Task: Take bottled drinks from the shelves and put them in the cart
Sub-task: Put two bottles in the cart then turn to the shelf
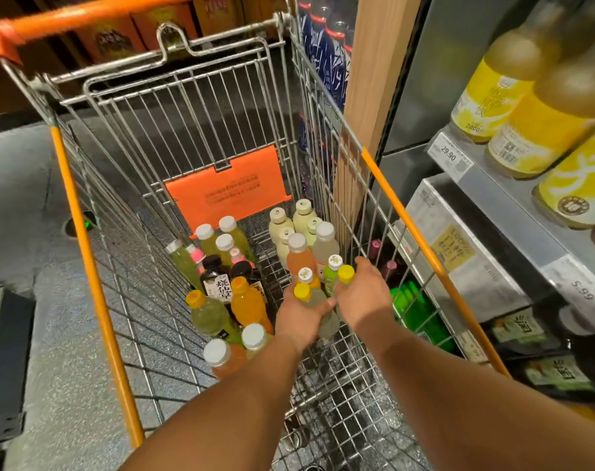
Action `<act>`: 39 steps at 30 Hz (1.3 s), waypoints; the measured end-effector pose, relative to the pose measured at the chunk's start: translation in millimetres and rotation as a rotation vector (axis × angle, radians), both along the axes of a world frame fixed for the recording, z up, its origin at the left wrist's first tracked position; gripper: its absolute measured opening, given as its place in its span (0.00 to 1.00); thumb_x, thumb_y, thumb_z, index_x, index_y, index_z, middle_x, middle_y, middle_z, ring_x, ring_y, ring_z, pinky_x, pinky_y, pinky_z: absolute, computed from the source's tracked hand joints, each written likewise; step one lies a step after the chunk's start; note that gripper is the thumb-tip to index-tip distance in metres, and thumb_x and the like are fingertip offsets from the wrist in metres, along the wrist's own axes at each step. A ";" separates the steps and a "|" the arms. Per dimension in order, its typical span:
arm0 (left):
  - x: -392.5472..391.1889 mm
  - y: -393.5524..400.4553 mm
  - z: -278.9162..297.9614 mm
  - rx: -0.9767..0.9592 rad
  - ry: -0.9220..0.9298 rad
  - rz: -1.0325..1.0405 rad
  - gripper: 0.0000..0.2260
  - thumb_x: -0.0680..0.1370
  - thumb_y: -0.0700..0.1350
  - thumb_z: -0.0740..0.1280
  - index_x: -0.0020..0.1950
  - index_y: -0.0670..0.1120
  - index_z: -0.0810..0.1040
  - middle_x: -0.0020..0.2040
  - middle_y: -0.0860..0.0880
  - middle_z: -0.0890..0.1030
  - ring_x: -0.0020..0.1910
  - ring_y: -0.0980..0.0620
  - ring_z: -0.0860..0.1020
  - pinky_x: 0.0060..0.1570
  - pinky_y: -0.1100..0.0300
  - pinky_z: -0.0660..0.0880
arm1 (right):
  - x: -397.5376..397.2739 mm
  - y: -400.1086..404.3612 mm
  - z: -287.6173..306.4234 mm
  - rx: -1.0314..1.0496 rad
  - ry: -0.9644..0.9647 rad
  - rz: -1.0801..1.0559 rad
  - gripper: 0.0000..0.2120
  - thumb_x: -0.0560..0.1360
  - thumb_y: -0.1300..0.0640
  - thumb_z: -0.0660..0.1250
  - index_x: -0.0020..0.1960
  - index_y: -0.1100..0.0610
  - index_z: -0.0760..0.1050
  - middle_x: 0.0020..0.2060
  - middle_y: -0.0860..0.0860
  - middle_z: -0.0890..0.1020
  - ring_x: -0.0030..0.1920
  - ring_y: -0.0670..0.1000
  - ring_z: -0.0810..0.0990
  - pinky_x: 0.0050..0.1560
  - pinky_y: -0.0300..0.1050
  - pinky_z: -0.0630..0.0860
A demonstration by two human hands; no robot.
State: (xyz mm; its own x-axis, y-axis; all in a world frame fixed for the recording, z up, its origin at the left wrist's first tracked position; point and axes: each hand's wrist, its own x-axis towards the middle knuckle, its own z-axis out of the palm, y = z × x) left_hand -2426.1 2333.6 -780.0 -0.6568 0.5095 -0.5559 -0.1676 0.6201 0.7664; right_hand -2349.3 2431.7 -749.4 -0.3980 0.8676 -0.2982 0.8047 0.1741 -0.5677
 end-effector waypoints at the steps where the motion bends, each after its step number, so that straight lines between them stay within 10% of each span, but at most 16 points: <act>1: -0.1 -0.5 0.1 -0.008 0.000 0.008 0.38 0.69 0.57 0.79 0.73 0.49 0.65 0.60 0.49 0.80 0.57 0.47 0.79 0.61 0.49 0.76 | 0.5 -0.3 1.9 -0.001 0.000 0.006 0.34 0.73 0.56 0.70 0.75 0.58 0.61 0.67 0.59 0.73 0.66 0.59 0.74 0.62 0.49 0.71; 10: 1.0 11.9 5.0 -0.111 0.240 -0.210 0.12 0.77 0.48 0.68 0.59 0.48 0.74 0.52 0.46 0.81 0.52 0.42 0.79 0.47 0.57 0.72 | 4.4 4.9 4.1 -0.024 -0.032 0.025 0.29 0.75 0.54 0.68 0.74 0.55 0.64 0.64 0.58 0.74 0.63 0.59 0.75 0.61 0.47 0.70; 21: -0.5 -1.5 -12.0 -0.072 0.047 -0.096 0.35 0.71 0.56 0.77 0.72 0.52 0.64 0.59 0.52 0.79 0.59 0.44 0.79 0.59 0.52 0.75 | 6.5 7.7 3.4 -0.104 0.013 0.015 0.29 0.74 0.57 0.71 0.72 0.55 0.65 0.62 0.56 0.77 0.60 0.57 0.77 0.60 0.50 0.75; 39: -38.7 21.7 -21.9 0.055 -0.070 -0.107 0.20 0.75 0.49 0.74 0.66 0.49 0.77 0.59 0.51 0.83 0.58 0.47 0.80 0.62 0.45 0.75 | -0.9 11.6 3.7 -0.097 -0.081 0.051 0.34 0.73 0.58 0.70 0.75 0.52 0.61 0.60 0.53 0.79 0.59 0.55 0.79 0.56 0.50 0.77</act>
State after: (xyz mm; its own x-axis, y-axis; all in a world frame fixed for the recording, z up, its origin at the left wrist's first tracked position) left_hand -2464.8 2355.3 -801.9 -0.5577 0.6058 -0.5675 -0.1566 0.5946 0.7886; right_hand -2350.1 2443.3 -745.7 -0.4123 0.8120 -0.4131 0.8401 0.1634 -0.5173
